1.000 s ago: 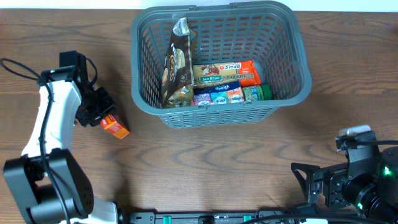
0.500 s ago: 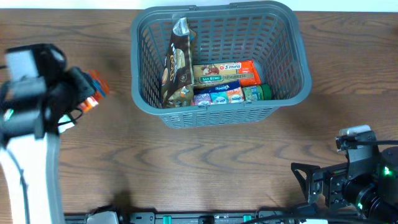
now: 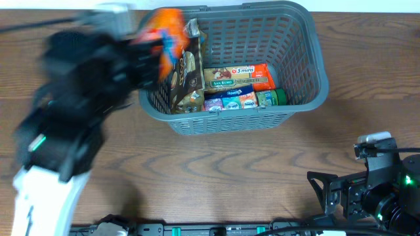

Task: Pack container
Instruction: 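Carry the Redoxon box into the basket and release it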

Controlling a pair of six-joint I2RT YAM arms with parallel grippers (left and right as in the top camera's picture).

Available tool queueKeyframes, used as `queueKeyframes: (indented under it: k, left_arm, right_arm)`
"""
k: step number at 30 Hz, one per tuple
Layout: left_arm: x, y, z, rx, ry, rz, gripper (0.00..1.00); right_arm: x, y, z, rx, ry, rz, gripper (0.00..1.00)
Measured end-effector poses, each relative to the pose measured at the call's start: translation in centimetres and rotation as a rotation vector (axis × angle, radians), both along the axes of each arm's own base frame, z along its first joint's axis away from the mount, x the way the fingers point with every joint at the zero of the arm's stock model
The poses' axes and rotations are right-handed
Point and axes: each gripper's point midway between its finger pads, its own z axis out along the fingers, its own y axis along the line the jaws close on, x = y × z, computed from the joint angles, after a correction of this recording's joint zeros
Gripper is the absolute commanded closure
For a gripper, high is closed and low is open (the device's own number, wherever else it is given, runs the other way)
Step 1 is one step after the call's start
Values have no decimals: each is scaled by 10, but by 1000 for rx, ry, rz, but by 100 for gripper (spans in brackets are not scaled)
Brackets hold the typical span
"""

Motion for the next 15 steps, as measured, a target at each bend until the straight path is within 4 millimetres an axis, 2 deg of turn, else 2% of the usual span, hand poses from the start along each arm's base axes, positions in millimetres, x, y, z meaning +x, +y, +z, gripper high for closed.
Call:
queueKeyframes:
  k: [2,4,8,10,13,14,15]
  left_arm:
    - [20,-30,-36,50,79,-61,73]
    - [34,-56,-81,108,174,-113,73]
    - [38,-84,-138,182,303,-172,73]
    - [36,-89,-149,199,329,-184,73]
    - [33,-87,-151,216,338,-165,72]
    - [33,-86,-150,221,338,-157,67]
    - [33,-84,-151,226,340,-149,43]
  right_arm:
    - [0,0,0,0,0,0,1]
    - [0,0,0,0,0,0,1]
    - [0,0,0,0,0,0,1]
    - [0,0,0,0,0,0,1]
    - [0,0,0,0,0,0,1]
    - [0,0,0,0,0,0,1]
    - [0,0,0,0,0,0,1]
